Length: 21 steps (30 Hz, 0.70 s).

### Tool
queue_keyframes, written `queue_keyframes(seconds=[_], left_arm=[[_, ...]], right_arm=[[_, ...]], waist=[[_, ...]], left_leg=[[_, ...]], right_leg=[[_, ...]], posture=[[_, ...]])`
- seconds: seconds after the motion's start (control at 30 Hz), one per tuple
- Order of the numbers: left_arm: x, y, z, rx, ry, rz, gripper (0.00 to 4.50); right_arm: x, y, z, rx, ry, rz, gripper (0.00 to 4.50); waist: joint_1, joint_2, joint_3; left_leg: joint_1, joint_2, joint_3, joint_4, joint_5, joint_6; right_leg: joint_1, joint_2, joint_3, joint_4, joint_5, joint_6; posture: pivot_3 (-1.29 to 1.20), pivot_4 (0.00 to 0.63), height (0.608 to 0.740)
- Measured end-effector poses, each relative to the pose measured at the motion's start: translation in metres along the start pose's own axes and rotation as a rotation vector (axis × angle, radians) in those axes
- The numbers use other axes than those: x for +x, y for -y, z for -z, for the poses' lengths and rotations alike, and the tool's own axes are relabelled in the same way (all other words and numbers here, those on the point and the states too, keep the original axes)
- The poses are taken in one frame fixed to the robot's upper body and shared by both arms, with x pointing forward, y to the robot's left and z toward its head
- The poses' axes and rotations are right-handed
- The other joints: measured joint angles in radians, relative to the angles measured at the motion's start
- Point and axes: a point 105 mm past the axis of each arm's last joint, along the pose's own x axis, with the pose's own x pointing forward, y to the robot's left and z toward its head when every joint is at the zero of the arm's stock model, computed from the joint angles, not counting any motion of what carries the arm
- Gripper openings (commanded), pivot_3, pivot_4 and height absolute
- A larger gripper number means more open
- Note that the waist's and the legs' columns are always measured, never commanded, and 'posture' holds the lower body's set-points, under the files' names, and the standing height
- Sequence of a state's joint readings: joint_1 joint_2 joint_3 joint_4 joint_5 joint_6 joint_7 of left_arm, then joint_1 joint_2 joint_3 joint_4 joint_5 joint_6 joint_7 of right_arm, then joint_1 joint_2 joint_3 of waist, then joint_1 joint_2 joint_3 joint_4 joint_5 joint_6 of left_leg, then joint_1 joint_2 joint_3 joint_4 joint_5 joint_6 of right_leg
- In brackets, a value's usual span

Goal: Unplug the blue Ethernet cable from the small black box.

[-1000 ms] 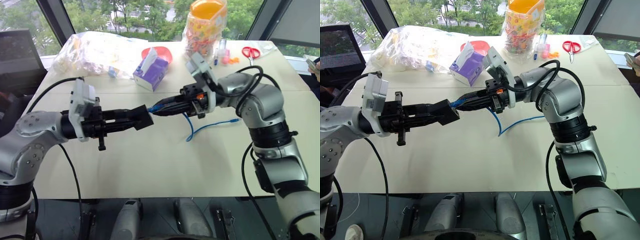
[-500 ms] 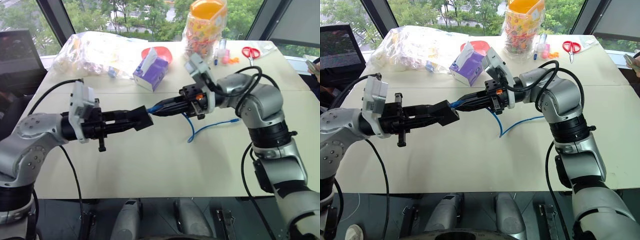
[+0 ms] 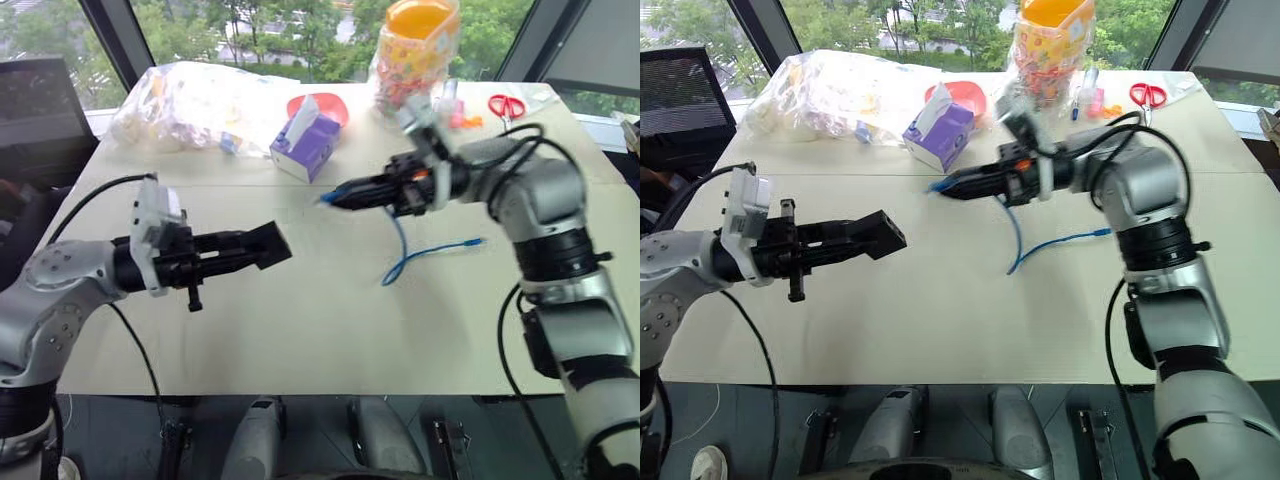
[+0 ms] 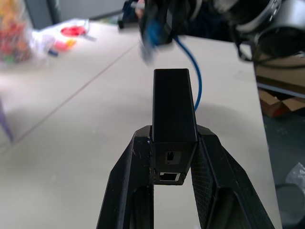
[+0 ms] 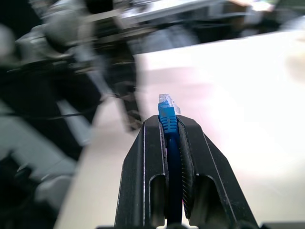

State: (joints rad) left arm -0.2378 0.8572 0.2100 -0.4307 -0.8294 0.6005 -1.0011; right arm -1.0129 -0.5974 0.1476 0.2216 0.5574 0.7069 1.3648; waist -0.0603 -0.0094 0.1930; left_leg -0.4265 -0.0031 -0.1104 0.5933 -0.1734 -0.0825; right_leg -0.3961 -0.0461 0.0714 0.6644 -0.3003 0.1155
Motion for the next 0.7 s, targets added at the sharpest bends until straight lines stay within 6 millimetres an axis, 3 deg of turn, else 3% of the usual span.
queue_keyframes(seconds=[0.2,0.33,0.47,0.53,0.7], left_arm=[[0.001,0.000,-0.003,0.011,0.004,0.004,0.47],[0.001,-0.002,-0.003,0.022,0.000,-0.011,0.47],[0.010,-0.025,0.001,0.093,-0.007,-0.133,0.47],[0.020,-0.035,0.012,0.101,-0.025,-0.175,0.47],[0.035,-0.052,0.031,0.120,-0.042,-0.230,0.47]], right_arm=[[0.011,-0.006,-0.008,-0.036,0.016,-0.037,0.04],[0.007,0.006,-0.003,-0.055,-0.002,0.030,0.04],[-0.004,0.051,0.032,-0.115,-0.122,0.302,0.04],[-0.007,0.074,0.062,-0.156,-0.220,0.455,0.04],[-0.008,0.098,0.111,-0.122,-0.292,0.643,0.04]], waist=[[-0.008,0.000,0.000],[-0.005,0.000,0.000],[-0.002,0.000,0.000],[-0.004,0.000,0.000],[-0.009,0.000,0.000]], left_leg=[[0.000,0.001,0.000,-0.001,0.000,0.000],[0.000,0.000,0.000,0.000,0.000,0.000],[0.001,0.000,0.000,0.001,0.000,0.000],[0.001,0.000,0.001,0.001,0.000,0.000],[0.000,0.000,0.000,-0.001,0.000,0.000]], right_leg=[[-0.001,0.001,0.000,0.000,0.000,0.000],[0.000,0.000,0.000,0.000,0.000,0.000],[0.001,0.000,0.000,0.000,0.000,0.000],[0.001,0.000,0.000,0.000,0.000,0.000],[-0.001,0.000,0.000,0.001,0.000,0.000]], posture=[[0.00,0.150,0.740],[0.00,0.150,0.740],[0.00,0.150,0.740],[0.00,0.150,0.740],[0.00,0.150,0.740]])
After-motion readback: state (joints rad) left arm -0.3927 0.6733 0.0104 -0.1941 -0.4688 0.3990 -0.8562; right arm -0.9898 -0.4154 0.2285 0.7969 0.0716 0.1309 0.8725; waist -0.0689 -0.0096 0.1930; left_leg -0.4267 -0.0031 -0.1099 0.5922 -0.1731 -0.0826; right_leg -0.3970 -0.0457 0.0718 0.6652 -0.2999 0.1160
